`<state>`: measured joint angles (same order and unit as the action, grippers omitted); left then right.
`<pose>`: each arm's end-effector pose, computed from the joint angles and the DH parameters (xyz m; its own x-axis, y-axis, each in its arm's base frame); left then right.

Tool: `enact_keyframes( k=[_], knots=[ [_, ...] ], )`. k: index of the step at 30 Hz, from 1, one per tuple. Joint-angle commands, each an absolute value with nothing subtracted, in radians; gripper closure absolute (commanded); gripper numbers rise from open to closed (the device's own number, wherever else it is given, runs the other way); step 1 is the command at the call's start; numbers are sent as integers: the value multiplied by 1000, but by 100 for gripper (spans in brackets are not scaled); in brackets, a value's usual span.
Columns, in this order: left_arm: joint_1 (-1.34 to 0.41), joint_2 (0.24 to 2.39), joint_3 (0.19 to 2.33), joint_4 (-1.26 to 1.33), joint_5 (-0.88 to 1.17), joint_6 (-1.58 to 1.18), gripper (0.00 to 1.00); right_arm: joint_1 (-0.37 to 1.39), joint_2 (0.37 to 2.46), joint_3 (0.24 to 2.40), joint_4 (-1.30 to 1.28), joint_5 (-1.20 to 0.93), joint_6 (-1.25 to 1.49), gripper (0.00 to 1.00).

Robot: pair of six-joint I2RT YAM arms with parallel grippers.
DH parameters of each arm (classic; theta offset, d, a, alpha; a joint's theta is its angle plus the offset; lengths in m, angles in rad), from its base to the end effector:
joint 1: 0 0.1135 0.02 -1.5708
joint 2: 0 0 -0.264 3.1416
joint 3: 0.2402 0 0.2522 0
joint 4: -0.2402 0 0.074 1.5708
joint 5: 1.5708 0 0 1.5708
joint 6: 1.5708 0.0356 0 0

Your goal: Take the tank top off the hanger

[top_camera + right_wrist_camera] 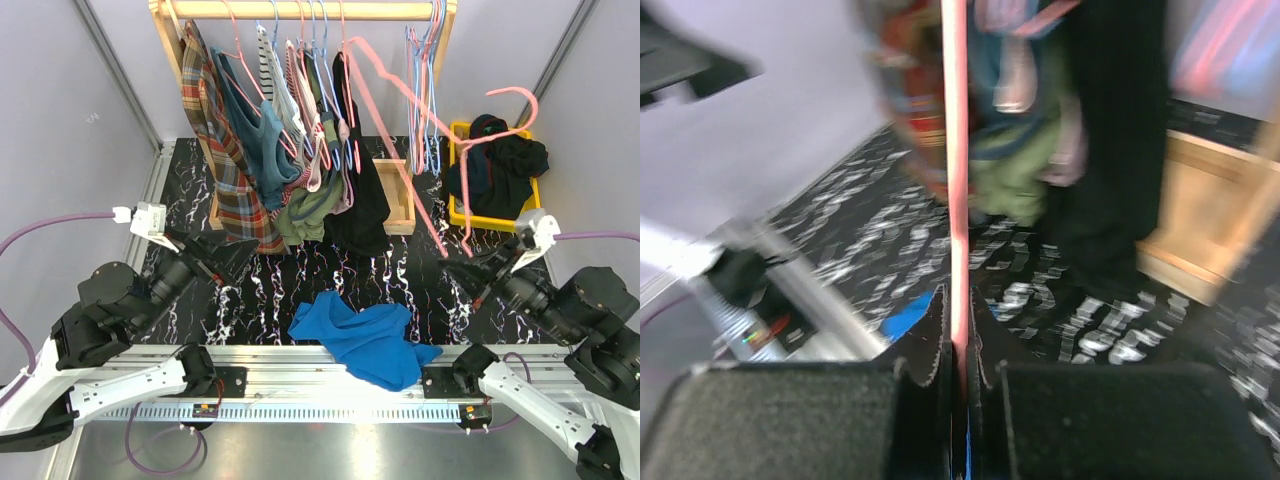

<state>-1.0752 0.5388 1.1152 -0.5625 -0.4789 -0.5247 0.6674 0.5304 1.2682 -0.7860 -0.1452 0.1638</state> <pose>0.0485 -0.0552 0.4342 -0.2756 -0.4251 -0.8622 0.4894 0.7099 -0.5064 0.0300 0.0302 0.4510 -0.1557 0.0827 -0.9843 -0.7101 0.6834 0.1698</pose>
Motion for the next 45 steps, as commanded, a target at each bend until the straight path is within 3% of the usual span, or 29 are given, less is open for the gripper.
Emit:
enact_keyframes(
  k=[1,8,18,31,40,45],
  knots=[
    [-1075,540,1111,-561,-503,-529,1,673,554,1328,-830,185,149,100],
    [-1075,560,1111,-565,-500,-535,1,673,779,1425,-1032,271,261,100],
    [-1075,552,1114,-581,-505,-528,1,673,1032,1604,-1011,282,328,100],
    [-1075,532,1092,-566,-477,-537,1,673,1497,2133,-1164,386,416,100],
    [-1075,486,1066,-569,-471,-545,1,667,1676,2379,-1223,419,402,100],
    [-1075,462,1052,-577,-472,-552,1,623,1718,2415,-1232,387,411,100]
  ],
)
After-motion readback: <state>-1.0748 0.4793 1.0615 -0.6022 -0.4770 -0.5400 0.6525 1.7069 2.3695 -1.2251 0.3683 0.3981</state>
